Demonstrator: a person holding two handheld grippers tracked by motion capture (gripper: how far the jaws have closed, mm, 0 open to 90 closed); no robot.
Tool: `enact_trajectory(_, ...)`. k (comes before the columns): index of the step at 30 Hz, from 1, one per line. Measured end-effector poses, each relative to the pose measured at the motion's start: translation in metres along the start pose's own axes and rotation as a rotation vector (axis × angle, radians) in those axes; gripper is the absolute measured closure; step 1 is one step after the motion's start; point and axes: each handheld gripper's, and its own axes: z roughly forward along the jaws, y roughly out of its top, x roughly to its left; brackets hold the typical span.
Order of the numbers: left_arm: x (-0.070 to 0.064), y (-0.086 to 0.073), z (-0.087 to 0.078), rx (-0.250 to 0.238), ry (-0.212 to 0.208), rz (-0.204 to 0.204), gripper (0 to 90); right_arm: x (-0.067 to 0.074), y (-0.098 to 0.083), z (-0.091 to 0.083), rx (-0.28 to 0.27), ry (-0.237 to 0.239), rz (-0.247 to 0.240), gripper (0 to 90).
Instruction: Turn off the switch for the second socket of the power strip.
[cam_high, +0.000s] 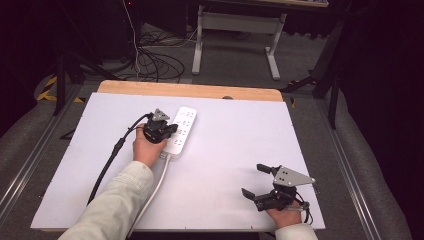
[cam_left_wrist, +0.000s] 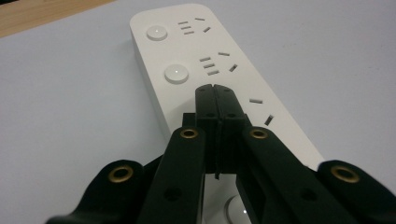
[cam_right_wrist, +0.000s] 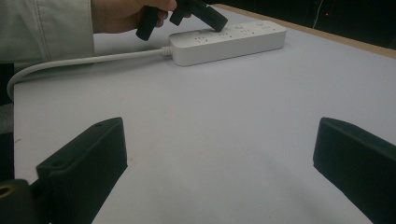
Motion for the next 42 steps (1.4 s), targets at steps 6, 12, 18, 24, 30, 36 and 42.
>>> enact_trajectory(6, -0.002, 0.002, 0.0, 0.012, 0.03, 0.017, 90.0, 0.0, 0.0, 0.0, -0.001, 0.0, -0.001, 3.5)
enact_trajectory(12, -0.002, 0.002, 0.0, 0.014, 0.032, 0.007, 90.0, 0.0, 0.0, 0.0, -0.001, 0.001, 0.0, 3.5)
enact_trajectory(18, -0.004, 0.003, 0.0, 0.02, 0.054, 0.037, 90.0, 0.0, 0.0, -0.001, -0.001, 0.002, 0.0, 3.5)
enact_trajectory(24, -0.009, 0.003, 0.0, 0.03, 0.089, 0.072, 90.0, 0.0, 0.0, -0.001, -0.001, 0.002, 0.0, 3.5)
enact_trajectory(30, -0.012, 0.003, 0.001, 0.03, 0.098, 0.075, 90.0, 0.001, 0.0, -0.001, 0.0, 0.004, -0.002, 3.5)
enact_trajectory(36, -0.012, 0.003, 0.0, 0.035, 0.108, 0.078, 90.0, 0.0, -0.001, -0.001, 0.002, 0.005, -0.001, 3.5)
enact_trajectory(42, -0.018, 0.002, 0.001, 0.036, 0.141, 0.104, 90.0, 0.001, -0.001, -0.001, 0.003, 0.006, -0.002, 3.5)
